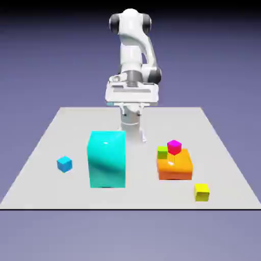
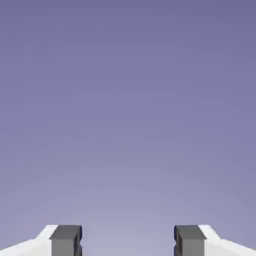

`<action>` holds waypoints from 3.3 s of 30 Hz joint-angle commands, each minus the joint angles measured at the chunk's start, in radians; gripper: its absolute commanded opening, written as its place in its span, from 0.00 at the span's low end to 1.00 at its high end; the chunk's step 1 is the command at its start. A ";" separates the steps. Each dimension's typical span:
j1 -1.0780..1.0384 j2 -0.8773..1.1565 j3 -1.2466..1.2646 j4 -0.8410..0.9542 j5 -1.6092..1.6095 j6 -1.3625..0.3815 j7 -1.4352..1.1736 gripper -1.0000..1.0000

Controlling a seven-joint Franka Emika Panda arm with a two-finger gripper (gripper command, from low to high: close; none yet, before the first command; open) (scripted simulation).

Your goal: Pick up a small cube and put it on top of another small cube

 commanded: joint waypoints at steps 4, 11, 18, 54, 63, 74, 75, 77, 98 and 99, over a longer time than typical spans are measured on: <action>-0.138 0.087 0.027 0.053 -0.017 -0.071 0.010 0.50; -0.392 0.255 0.089 0.114 -0.049 -0.179 0.006 0.50; -0.646 0.423 0.151 0.175 -0.080 -0.286 0.001 0.50; -0.975 0.769 0.371 0.422 0.051 -0.490 0.082 0.00; -0.648 0.651 0.447 0.466 0.242 -0.546 0.205 0.00; -0.250 0.414 0.494 0.323 0.357 -0.683 0.306 0.00; -0.214 0.392 0.499 0.310 0.368 -0.696 0.315 0.00; -0.141 0.349 0.507 0.283 0.389 -0.721 0.334 0.00; 0.181 0.258 0.563 -0.072 0.406 -0.634 0.381 1.00; 0.180 0.229 0.554 -0.058 0.402 -0.678 0.380 1.00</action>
